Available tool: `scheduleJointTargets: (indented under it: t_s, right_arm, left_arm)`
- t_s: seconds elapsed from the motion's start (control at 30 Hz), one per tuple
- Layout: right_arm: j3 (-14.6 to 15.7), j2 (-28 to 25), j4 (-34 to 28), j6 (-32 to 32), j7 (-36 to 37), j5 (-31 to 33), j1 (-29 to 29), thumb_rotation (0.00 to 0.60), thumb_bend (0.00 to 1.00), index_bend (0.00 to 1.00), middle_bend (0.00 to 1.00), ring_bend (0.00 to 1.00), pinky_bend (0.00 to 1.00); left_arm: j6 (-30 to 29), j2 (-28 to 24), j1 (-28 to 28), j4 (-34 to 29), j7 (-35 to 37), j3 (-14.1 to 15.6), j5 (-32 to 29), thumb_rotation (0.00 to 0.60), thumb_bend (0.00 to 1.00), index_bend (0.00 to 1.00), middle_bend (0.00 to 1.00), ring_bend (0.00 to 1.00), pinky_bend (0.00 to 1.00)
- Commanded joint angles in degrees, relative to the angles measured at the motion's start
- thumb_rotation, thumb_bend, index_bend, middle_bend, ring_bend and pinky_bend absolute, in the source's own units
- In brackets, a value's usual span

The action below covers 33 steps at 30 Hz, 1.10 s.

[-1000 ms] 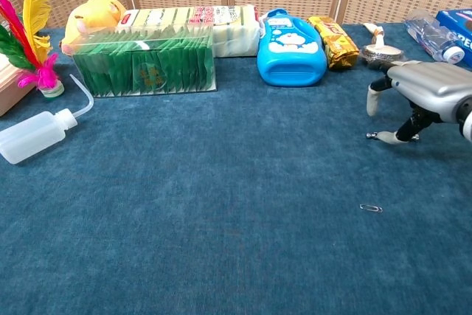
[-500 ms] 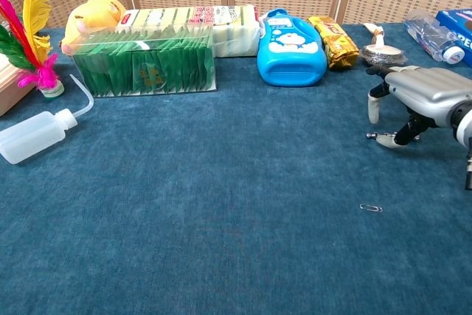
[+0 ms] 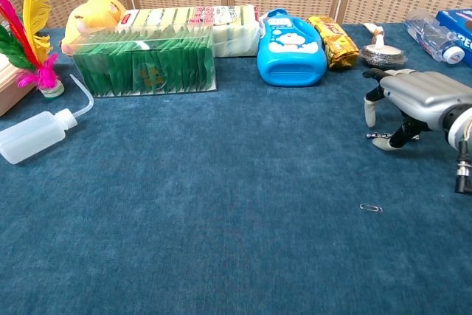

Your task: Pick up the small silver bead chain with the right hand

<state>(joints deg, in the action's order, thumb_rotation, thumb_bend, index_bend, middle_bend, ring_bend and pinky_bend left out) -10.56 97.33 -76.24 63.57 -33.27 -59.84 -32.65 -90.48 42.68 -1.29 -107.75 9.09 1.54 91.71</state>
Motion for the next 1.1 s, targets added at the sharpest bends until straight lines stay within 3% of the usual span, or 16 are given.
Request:
scheduleJointTargets:
  t_s: [0.03,1.1]
  right_arm:
    - [0.2,0.2,0.6,0.2,0.5,-0.6,0.1,0.6,0.33,0.51,0.0,0.0,0.0]
    - [0.7,2.0,3.7,0.4,0.1,-1.9,-0.1,0.6,0.39,0.57,0.0,0.0,0.0]
  left_arm:
    - [0.0,0.0,0.0,0.2,0.1,0.0,-0.1,0.6,0.05,0.0,0.0,0.0,0.0]
    - [0.3,-0.1,0.1,0.3,0.3,0.2,0.2,0.6,0.05,0.0,0.0,0.0,0.0]
